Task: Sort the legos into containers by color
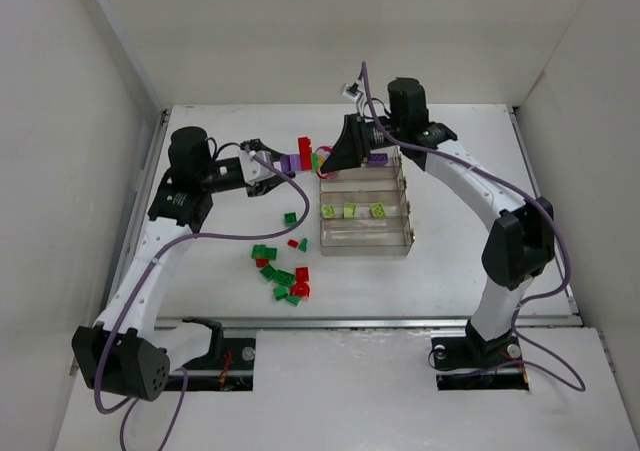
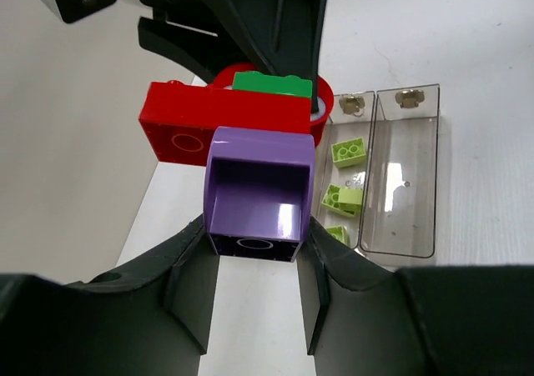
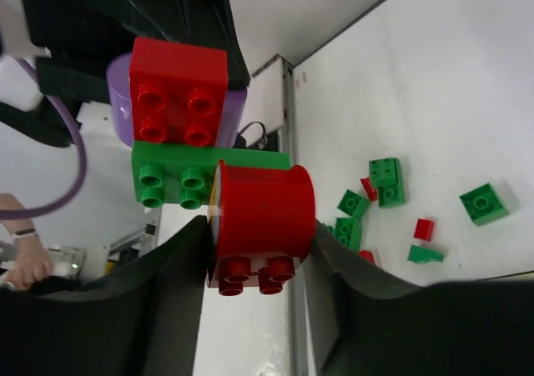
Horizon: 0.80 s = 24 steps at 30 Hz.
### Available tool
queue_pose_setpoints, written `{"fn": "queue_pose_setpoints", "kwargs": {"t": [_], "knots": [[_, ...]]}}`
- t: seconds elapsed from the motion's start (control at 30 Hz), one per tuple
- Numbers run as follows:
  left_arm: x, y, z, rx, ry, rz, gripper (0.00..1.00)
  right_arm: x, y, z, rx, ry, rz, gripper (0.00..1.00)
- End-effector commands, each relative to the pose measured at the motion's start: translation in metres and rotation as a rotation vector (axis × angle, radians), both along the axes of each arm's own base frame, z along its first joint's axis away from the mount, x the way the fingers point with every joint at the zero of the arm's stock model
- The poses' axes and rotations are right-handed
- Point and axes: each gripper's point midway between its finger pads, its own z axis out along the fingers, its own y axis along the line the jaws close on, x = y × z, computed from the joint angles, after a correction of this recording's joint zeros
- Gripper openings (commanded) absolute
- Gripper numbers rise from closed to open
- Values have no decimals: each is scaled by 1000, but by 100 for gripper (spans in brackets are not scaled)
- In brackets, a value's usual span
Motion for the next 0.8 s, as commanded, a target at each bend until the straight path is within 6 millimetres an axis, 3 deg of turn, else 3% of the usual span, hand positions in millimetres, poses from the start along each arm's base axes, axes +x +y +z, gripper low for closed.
{"fn": "queue_pose_setpoints", "kwargs": {"t": [0.0,0.07,0.23,0.33,0.37,0.4,0.53,0.57,0.63,0.67,0.77], "knots": [[-9,-3,19,-41,-60,-26,0,-7,3,23,65,-96,78,44],[-11,-3,20,-43,-69,-27,0,-10,6,28,70,-99,86,29],[-10,-3,15,-36,-73,-28,0,-10,6,32,73,-100,85,9],[-12,-2,14,-36,-72,-28,53,-7,7,31,68,-102,68,2],[-14,-5,14,-36,-71,-37,62,-7,7,31,67,-93,67,1],[-16,-4,13,-33,-82,-38,70,-11,10,31,67,-93,76,0],[-14,-4,19,-35,-114,-19,80,-9,10,31,64,-94,66,0],[-12,-3,19,-31,-123,-8,78,-12,13,31,65,-94,75,0],[-10,-3,19,-29,-124,2,63,-12,12,34,66,-103,66,0],[-10,-3,19,-29,-124,2,41,-12,12,34,66,-103,66,0],[-8,-2,15,-25,-115,12,15,-11,13,34,64,-105,56,0]]}}
